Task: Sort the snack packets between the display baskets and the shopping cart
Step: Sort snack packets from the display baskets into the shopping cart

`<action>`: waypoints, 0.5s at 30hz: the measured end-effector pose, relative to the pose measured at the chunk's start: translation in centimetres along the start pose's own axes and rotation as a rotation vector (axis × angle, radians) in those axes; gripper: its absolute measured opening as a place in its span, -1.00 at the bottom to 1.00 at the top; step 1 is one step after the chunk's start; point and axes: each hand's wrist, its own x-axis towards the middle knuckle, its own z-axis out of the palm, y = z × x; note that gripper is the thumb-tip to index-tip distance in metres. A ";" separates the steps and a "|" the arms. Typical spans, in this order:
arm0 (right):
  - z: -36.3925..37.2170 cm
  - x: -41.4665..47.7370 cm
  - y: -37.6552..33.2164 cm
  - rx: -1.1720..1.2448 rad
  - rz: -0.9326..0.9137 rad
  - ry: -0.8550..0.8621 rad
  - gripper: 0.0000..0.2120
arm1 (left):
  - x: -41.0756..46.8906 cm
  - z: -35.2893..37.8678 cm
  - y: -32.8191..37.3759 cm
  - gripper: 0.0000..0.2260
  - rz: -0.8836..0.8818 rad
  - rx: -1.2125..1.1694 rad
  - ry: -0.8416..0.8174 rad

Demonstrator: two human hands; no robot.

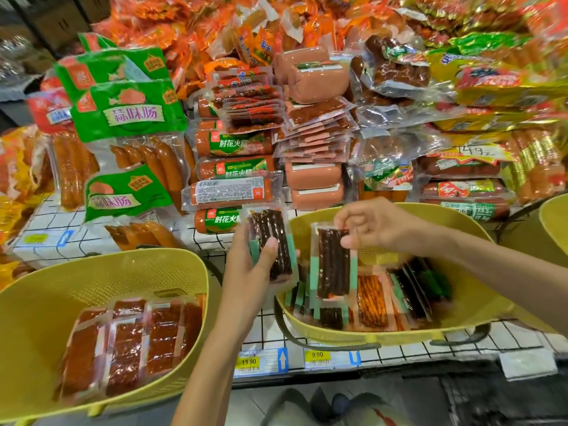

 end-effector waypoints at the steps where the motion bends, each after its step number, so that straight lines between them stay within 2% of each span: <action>1: 0.1 0.2 -1.0 0.041 -0.013 0.022 -0.85 | 0.0 0.1 0.1 -0.67 -0.021 -0.004 -0.058; 3: 0.9 0.9 -2.2 0.038 -0.022 0.084 -0.84 | 0.1 0.5 0.1 -0.52 -0.137 -0.132 -0.214; 5: 2.3 1.7 -2.7 -0.043 -0.026 0.192 -0.82 | -0.1 0.8 0.2 -0.54 -0.197 -0.184 -0.316; 7: 3.6 2.3 -2.0 -0.125 -0.007 0.359 -0.69 | -0.2 0.9 0.3 -0.65 -0.137 -0.153 -0.252; 9: 3.9 2.2 -0.1 -0.211 0.074 0.380 -0.62 | -0.3 0.4 0.3 -0.69 -0.120 -0.181 -0.159; 11: 4.2 1.6 2.4 -0.403 0.251 0.119 -0.56 | -0.3 -0.4 0.3 -0.71 -0.120 -0.217 -0.095; 13: 5.1 0.9 4.9 -0.670 0.395 -0.218 -0.27 | -0.3 -1.0 0.5 -0.71 -0.127 -0.259 -0.061; 14: 5.7 0.7 5.8 -0.813 0.415 -0.309 -0.13 | -0.3 -1.1 0.5 -0.71 -0.127 -0.267 -0.057; 15: 6.3 0.5 6.5 -0.941 0.411 -0.328 -0.03 | -0.4 -1.1 0.5 -0.71 -0.127 -0.260 -0.059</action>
